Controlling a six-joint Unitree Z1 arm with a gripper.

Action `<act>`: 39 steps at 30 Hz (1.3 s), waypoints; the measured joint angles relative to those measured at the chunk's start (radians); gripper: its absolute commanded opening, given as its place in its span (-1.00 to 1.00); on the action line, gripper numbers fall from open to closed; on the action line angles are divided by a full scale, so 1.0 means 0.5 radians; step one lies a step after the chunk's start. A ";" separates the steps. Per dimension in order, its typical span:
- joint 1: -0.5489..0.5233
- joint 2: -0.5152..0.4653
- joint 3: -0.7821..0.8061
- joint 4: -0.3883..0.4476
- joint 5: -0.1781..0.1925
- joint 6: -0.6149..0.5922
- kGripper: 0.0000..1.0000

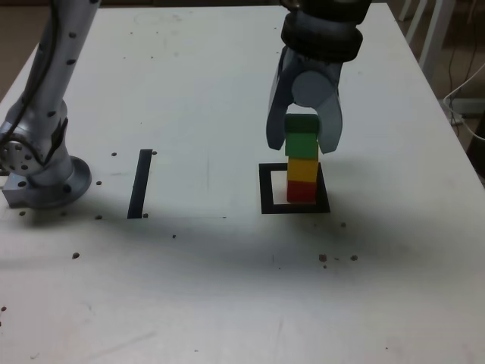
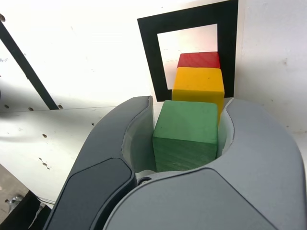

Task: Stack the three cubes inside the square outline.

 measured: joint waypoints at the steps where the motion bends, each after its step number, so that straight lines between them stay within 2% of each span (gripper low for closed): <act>1: 0.000 0.003 -0.001 -0.002 0.000 0.000 -0.42; 4: 0.000 0.009 -0.004 -0.004 0.000 0.000 -0.40; 6: 0.000 0.012 -0.004 -0.005 0.000 0.000 -0.26; 8: 0.000 0.012 -0.004 -0.008 0.000 0.000 0.06; 9: 0.000 0.012 -0.003 -0.009 0.000 0.001 0.32; 11: 0.000 0.012 0.004 -0.014 0.001 0.009 0.69; 13: 0.000 0.013 0.012 -0.016 0.001 0.014 0.89; 23: 0.000 0.014 0.014 -0.021 0.001 0.015 0.95; 28: 0.000 -0.003 0.031 -0.021 0.040 0.016 0.98; 32: 0.002 -0.116 0.079 -0.020 0.097 0.014 0.99; 39: 0.039 -0.315 0.260 -0.010 0.155 -0.001 0.99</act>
